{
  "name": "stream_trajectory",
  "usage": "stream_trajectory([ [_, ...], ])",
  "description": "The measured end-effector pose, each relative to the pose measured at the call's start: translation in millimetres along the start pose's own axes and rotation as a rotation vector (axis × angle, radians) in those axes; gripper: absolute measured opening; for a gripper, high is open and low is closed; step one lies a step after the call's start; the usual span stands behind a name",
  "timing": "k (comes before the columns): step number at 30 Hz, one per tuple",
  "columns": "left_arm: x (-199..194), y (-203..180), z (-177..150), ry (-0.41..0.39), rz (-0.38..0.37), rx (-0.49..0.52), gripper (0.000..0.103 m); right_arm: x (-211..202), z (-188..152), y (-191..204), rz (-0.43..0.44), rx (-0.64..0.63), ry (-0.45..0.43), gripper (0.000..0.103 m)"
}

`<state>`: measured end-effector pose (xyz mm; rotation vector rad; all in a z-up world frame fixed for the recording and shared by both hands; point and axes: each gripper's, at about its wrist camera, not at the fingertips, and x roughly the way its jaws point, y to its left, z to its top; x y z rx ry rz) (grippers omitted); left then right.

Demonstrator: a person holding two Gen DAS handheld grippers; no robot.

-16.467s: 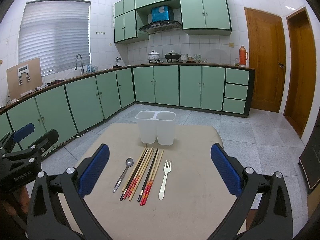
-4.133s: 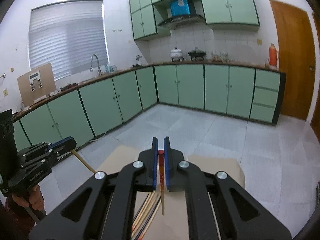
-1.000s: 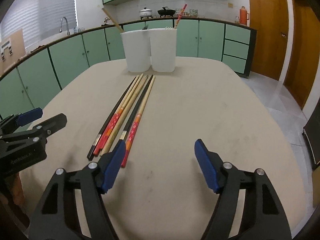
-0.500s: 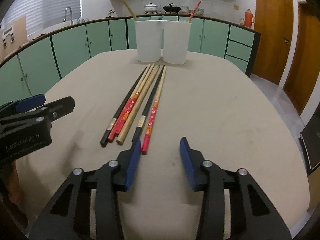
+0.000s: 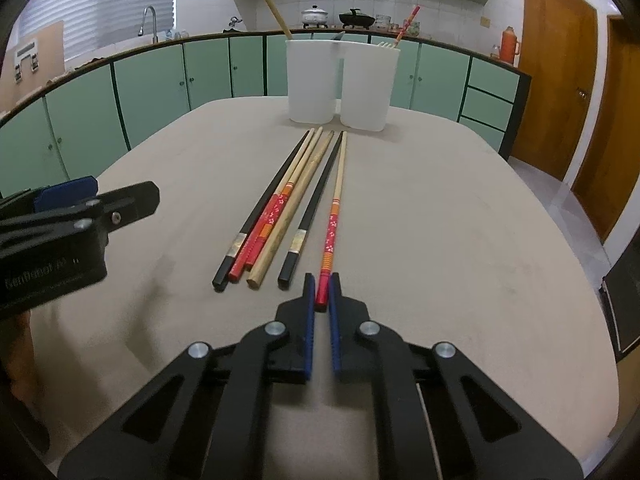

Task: Organize utensils
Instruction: 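Grasp a red-patterned chopstick with the right tool, then close the left tool on a black chopstick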

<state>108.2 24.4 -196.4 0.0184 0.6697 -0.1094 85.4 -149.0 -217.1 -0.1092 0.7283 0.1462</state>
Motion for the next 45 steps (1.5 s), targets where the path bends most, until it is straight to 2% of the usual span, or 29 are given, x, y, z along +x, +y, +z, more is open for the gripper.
stream_trajectory([
  [10,-1.5,-28.6,-3.6,0.024,-0.041,0.0,0.08,-5.5,1.3,-33.0,-0.036,0.088,-0.009,0.005],
  [18,10.5,-48.9,-13.4,0.077,-0.022,-0.011,0.068,-9.3,-0.8,-54.0,-0.043,0.132,-0.024,0.005],
  [29,15.6,-58.6,-18.2,0.102,-0.003,0.012,0.062,-9.8,-1.8,-57.0,-0.026,0.146,-0.026,0.005],
  [34,16.9,-53.5,-16.5,0.109,0.031,-0.035,0.047,-9.9,-2.3,-55.8,-0.022,0.142,-0.024,0.005],
  [44,20.8,-62.6,-15.8,0.121,0.043,0.007,0.048,-4.7,-3.9,-50.1,-0.014,0.124,0.005,0.005],
  [45,21.2,-62.5,-15.4,0.122,0.041,0.006,0.045,-4.1,-4.2,-50.4,-0.013,0.124,0.008,0.005],
])
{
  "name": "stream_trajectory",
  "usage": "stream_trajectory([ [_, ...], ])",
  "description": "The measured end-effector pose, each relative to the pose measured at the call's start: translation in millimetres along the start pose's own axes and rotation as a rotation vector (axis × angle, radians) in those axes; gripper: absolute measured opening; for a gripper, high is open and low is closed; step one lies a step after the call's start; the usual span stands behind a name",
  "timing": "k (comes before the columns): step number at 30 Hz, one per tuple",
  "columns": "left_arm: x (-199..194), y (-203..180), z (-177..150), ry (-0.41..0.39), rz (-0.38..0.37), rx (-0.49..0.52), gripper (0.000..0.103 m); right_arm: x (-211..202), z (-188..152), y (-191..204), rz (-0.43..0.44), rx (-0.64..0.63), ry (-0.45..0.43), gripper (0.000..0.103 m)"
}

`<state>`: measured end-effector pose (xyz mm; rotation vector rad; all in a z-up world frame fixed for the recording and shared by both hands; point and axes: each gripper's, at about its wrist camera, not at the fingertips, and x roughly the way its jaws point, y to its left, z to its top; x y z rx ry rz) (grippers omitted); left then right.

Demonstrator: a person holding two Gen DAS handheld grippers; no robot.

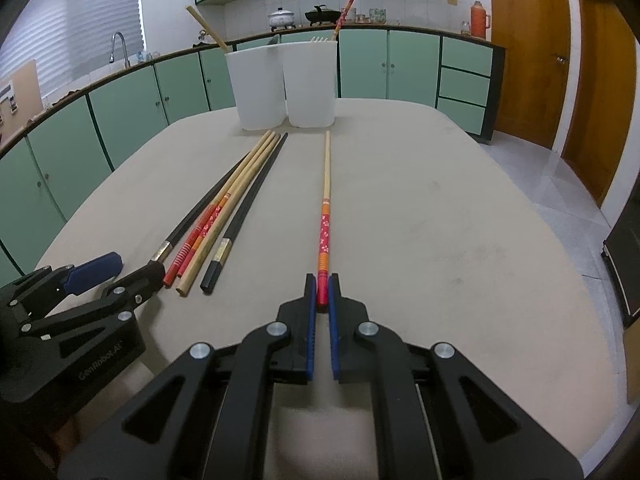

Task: Organize utensils
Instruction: 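Close the left tool on a black chopstick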

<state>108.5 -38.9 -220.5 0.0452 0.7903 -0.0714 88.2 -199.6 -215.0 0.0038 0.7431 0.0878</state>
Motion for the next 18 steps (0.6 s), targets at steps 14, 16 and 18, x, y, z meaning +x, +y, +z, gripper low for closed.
stream_trajectory([
  [14,-3.4,-2.5,8.1,-0.003,-0.084,0.01,0.006,0.8,5.1,-3.9,0.017,-0.004,0.016,0.005],
  [16,-8.9,-0.7,11.9,-0.018,-0.084,0.01,0.006,-3.5,8.1,-4.6,0.018,-0.007,0.001,0.005],
  [18,-16.2,0.8,16.0,-0.039,-0.086,0.009,0.006,-10.7,12.3,-4.6,0.016,-0.021,-0.026,0.005],
])
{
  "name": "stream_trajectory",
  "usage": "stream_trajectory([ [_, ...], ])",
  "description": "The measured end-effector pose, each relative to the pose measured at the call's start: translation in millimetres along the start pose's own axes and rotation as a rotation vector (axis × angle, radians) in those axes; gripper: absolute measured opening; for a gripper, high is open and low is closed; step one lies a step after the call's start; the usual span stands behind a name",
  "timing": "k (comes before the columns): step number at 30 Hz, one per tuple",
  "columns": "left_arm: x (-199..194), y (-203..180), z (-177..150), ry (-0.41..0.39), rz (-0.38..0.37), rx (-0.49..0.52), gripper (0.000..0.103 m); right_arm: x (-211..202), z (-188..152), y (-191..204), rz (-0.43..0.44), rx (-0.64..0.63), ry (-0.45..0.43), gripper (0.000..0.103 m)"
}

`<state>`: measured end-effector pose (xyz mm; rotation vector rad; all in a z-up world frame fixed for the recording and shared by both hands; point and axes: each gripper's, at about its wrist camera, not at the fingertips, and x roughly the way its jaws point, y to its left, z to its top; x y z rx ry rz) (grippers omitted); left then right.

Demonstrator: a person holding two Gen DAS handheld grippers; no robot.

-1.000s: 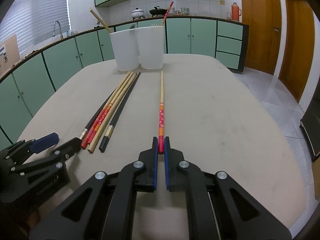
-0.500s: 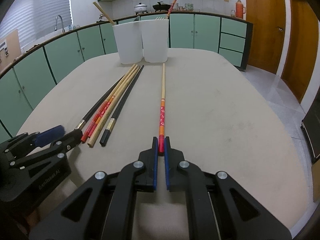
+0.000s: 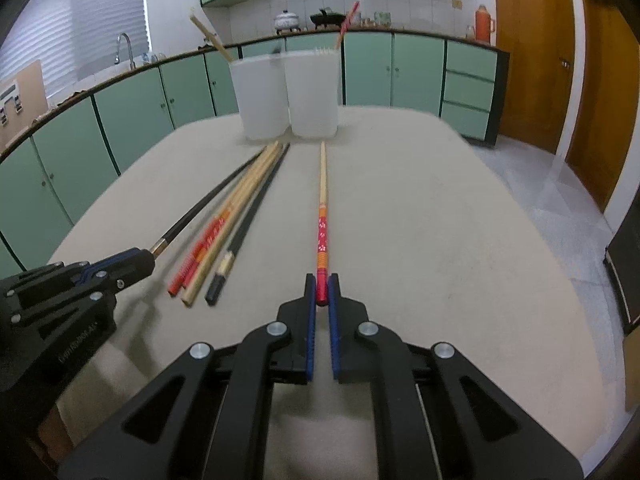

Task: Organize utensils
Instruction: 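Close the left tool on a black chopstick, then lift both held chopsticks and carry them over the white holder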

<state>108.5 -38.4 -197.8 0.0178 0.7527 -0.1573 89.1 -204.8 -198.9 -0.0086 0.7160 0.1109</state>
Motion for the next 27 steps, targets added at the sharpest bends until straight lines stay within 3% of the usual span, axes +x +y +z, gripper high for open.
stream_trajectory([
  [12,-49.6,0.0,52.9,-0.166,0.004,0.026,0.006,-39.7,41.0,-9.4,0.006,-0.028,-0.118,0.005],
  [27,-65.6,20.7,142.2,-0.32,-0.028,0.015,0.006,-60.3,143.4,-33.7,0.051,-0.039,-0.182,0.005],
])
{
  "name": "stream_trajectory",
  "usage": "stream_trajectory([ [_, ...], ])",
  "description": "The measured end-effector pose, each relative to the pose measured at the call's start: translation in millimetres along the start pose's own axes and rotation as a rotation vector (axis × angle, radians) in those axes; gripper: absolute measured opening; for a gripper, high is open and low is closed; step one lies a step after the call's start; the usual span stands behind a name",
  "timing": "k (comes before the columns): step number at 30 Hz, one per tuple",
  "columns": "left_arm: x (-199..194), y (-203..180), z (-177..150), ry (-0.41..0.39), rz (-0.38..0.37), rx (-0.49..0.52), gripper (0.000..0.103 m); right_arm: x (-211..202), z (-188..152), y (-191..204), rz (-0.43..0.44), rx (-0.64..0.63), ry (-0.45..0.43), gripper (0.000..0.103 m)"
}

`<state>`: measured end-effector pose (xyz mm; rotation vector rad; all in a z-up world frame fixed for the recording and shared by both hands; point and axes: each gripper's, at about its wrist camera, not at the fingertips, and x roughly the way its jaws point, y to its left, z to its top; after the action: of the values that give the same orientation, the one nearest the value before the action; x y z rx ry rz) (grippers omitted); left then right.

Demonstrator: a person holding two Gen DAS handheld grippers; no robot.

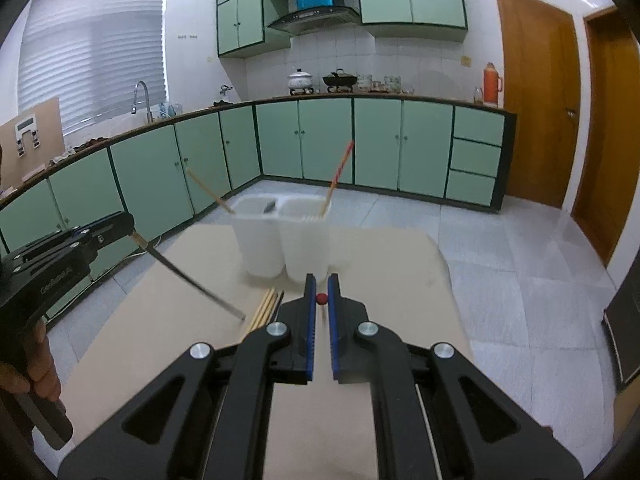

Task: Organize utensils
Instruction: 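Lift both held chopsticks and carry them over the white holder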

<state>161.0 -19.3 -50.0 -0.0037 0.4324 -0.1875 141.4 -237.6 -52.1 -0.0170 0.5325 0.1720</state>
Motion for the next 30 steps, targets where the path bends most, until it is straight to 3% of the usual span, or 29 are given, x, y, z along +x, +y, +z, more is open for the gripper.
stream_trajectory([
  [15,-12.8,4.8,54.1,-0.081,-0.07,-0.033,0.006,-7.9,92.4,-15.9,0.129,0.069,-0.08,0.005],
  [30,-6.9,-7.8,146.0,-0.292,-0.052,0.028,0.006,2.6,181.4,-16.5,0.13,0.024,-0.212,0.005],
])
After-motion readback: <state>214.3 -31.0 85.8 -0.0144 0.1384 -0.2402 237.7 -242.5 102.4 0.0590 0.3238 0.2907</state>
